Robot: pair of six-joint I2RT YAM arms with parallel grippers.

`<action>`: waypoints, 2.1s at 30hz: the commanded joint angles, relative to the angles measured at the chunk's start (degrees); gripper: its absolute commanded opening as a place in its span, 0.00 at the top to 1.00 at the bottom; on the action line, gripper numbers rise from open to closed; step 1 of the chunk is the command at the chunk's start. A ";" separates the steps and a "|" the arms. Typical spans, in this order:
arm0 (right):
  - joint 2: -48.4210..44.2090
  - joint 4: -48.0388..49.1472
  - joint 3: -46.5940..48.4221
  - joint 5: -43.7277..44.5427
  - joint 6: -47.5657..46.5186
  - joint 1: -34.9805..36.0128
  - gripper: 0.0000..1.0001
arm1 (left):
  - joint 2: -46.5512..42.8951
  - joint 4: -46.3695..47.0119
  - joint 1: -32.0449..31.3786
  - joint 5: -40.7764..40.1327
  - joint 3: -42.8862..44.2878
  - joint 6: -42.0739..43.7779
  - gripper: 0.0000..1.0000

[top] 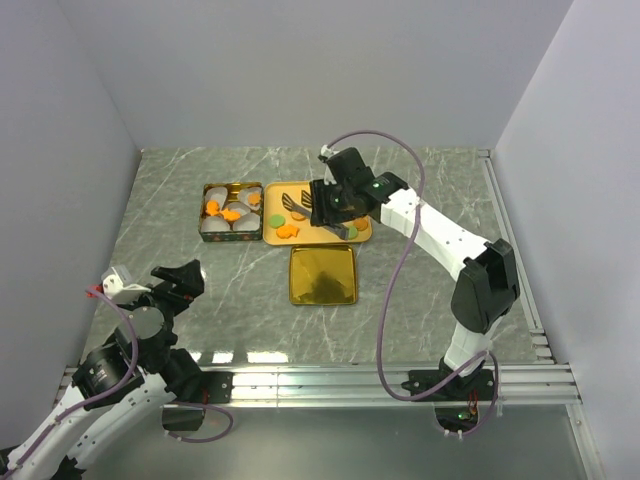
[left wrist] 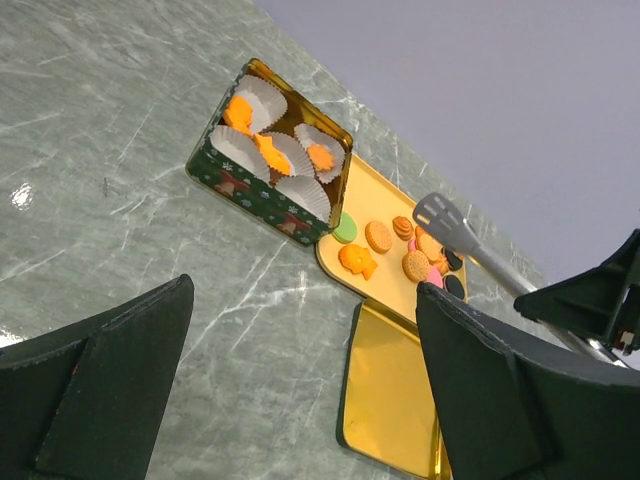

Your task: Pack the cookies

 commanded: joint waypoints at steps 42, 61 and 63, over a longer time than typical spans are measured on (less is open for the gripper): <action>23.06 -17.45 26.95 11.03 -5.99 2.67 0.37 | -2.80 1.38 -0.51 -0.41 0.84 -0.18 0.01; 25.44 -19.04 28.98 11.12 -5.82 3.63 0.55 | -3.32 1.47 -0.59 -0.59 0.75 -0.36 0.01; 25.61 -19.39 29.68 11.55 -5.73 3.64 0.56 | -3.33 1.38 -0.51 -0.68 0.75 -0.44 0.01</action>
